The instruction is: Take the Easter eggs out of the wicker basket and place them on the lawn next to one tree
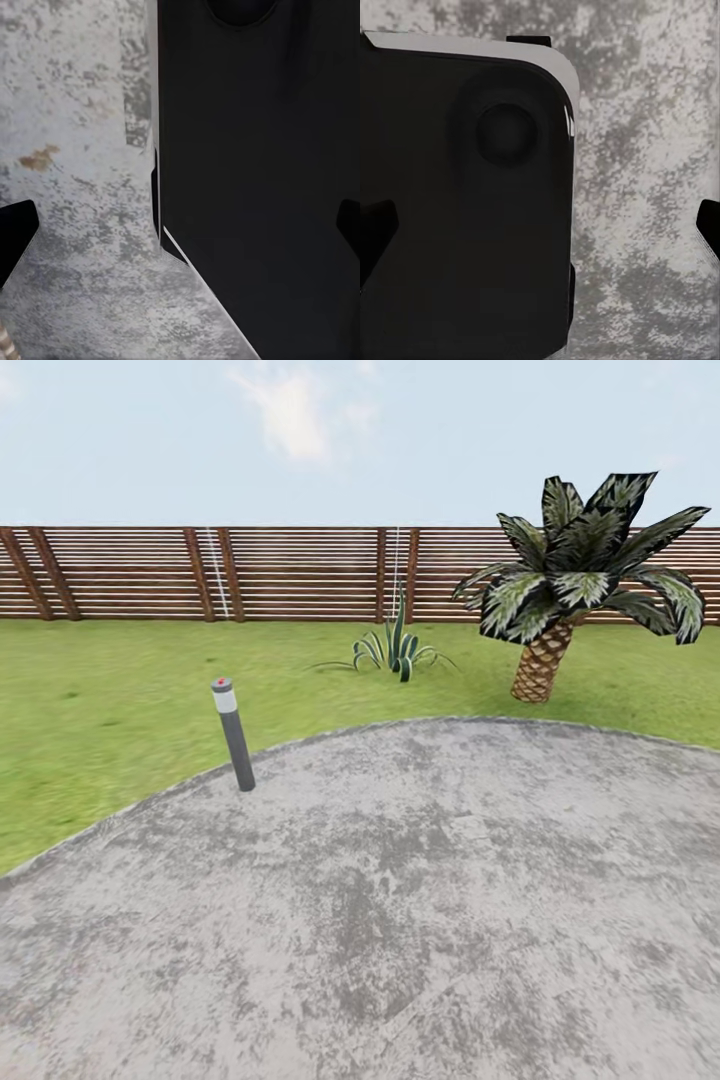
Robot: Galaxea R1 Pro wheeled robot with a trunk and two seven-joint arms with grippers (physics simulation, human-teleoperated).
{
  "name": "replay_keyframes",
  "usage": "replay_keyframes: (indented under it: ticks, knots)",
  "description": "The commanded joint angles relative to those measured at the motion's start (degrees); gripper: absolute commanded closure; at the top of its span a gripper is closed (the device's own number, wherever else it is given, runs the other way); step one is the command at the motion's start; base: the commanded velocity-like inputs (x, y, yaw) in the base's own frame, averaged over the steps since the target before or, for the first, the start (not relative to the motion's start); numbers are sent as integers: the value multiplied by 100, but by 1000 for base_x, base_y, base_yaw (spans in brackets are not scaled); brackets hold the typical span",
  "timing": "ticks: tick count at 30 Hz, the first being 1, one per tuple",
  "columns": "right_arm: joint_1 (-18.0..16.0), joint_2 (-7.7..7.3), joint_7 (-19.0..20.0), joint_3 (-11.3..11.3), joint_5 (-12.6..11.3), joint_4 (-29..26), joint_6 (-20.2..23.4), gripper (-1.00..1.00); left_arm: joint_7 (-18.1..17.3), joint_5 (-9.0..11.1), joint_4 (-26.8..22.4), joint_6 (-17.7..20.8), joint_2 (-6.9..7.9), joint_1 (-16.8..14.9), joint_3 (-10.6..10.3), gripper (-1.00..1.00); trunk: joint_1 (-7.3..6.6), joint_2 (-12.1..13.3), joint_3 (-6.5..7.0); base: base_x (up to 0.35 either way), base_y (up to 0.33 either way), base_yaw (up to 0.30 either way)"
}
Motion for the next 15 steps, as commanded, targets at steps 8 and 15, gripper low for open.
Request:
replay_keyframes:
  ticks: [8, 15]
  knots:
    - [-3, 31, -3, 6, 1, 32, -19, -100, -3, 7, 0, -3, 0, -2, 3, -100, 3, -2, -5, 328, 0, 0]
    - [-3, 24, -3, 7, 6, 36, -11, -100, -3, 7, 0, -3, 0, -2, 3, -100, 3, -2, -5, 328, 0, 0]
